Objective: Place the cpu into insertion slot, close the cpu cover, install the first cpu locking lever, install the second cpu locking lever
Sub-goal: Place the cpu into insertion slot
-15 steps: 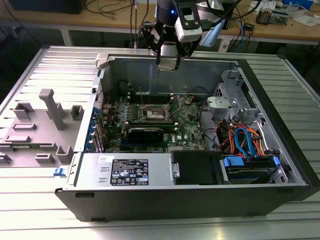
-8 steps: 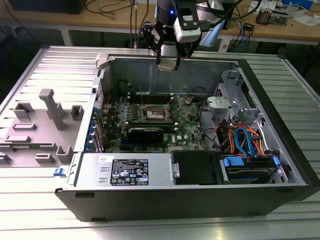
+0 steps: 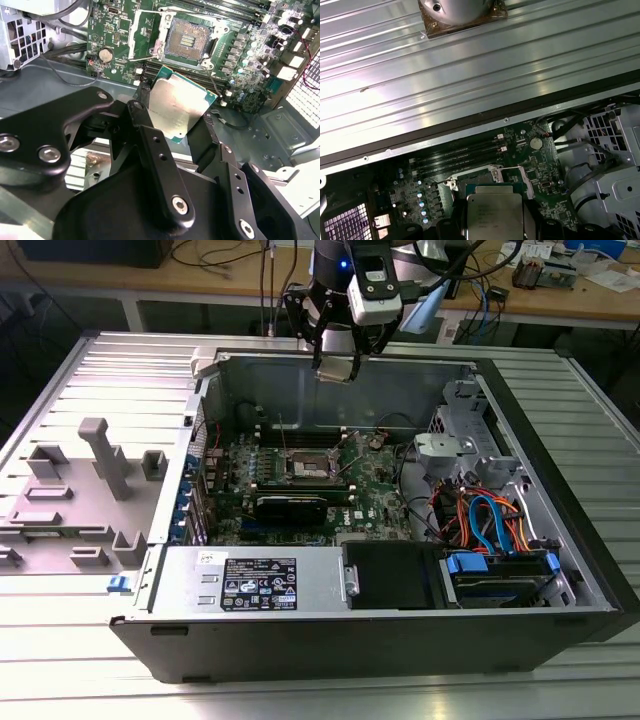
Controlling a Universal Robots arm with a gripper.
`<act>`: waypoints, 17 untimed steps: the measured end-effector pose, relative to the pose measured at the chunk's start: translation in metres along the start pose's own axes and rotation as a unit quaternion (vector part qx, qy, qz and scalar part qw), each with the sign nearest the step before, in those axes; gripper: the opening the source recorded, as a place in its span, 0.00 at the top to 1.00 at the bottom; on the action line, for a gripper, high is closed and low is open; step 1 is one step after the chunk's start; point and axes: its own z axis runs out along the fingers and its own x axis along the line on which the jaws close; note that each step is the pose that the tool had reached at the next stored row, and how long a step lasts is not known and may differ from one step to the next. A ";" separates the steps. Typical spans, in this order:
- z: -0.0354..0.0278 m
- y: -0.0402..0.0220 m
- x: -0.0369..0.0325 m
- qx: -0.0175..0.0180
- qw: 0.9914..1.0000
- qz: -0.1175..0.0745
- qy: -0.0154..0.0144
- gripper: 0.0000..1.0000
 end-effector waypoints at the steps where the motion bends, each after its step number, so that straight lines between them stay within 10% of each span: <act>1: 0.0000 0.0000 0.0000 0.000 1.000 0.000 0.000 0.46; 10: 0.0026 -0.0002 0.0000 0.000 0.999 0.043 -0.003 0.46; 17: 0.0111 -0.0009 -0.0002 0.000 0.995 0.099 -0.008 0.46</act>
